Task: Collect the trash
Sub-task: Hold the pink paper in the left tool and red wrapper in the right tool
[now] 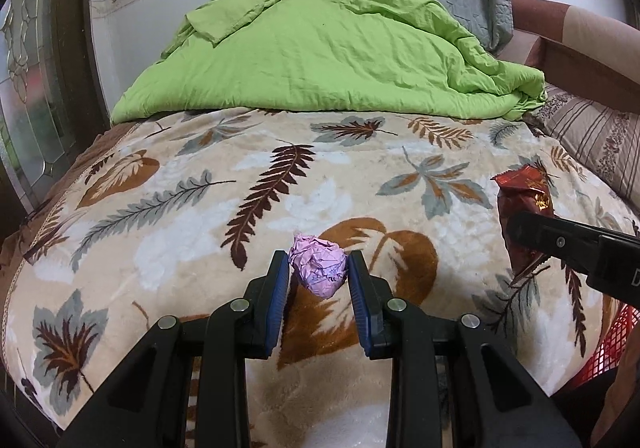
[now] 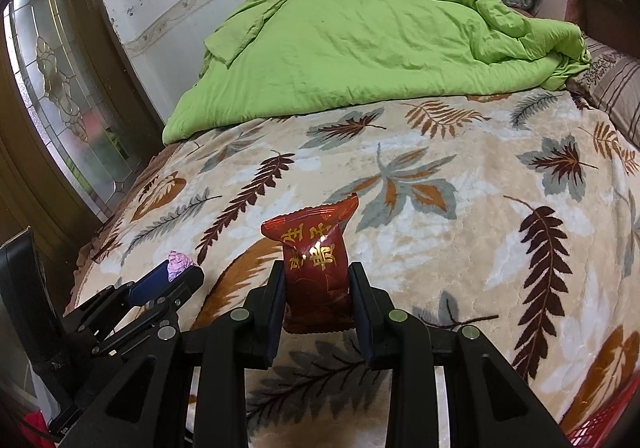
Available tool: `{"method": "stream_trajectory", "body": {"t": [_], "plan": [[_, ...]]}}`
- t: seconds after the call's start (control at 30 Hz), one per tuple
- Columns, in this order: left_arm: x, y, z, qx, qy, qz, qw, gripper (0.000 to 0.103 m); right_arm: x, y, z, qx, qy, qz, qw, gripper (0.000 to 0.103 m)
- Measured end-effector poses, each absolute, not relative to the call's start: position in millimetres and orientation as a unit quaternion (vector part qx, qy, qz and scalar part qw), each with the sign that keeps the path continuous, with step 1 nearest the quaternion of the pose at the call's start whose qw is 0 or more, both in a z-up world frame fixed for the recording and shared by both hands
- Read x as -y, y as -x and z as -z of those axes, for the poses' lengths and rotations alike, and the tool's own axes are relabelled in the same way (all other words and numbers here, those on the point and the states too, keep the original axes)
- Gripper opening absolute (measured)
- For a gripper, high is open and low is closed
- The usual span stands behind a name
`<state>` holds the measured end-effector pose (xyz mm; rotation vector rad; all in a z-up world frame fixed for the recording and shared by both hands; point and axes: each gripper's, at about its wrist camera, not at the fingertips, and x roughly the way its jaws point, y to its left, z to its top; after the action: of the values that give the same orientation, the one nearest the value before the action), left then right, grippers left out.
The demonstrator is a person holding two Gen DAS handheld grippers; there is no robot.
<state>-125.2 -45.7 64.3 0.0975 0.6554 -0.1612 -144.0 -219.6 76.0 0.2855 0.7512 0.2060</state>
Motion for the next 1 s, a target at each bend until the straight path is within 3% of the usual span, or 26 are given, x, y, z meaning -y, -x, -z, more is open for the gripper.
{"method": "stream_trajectory", "body": {"t": [1.0], "plan": [[47.2, 124.0, -64.7, -0.32, -0.046, 0.084, 0.943, 0.029, 220.4, 141.8, -75.0, -0.362, -0.146, -0.104, 0.915, 0.033]]}}
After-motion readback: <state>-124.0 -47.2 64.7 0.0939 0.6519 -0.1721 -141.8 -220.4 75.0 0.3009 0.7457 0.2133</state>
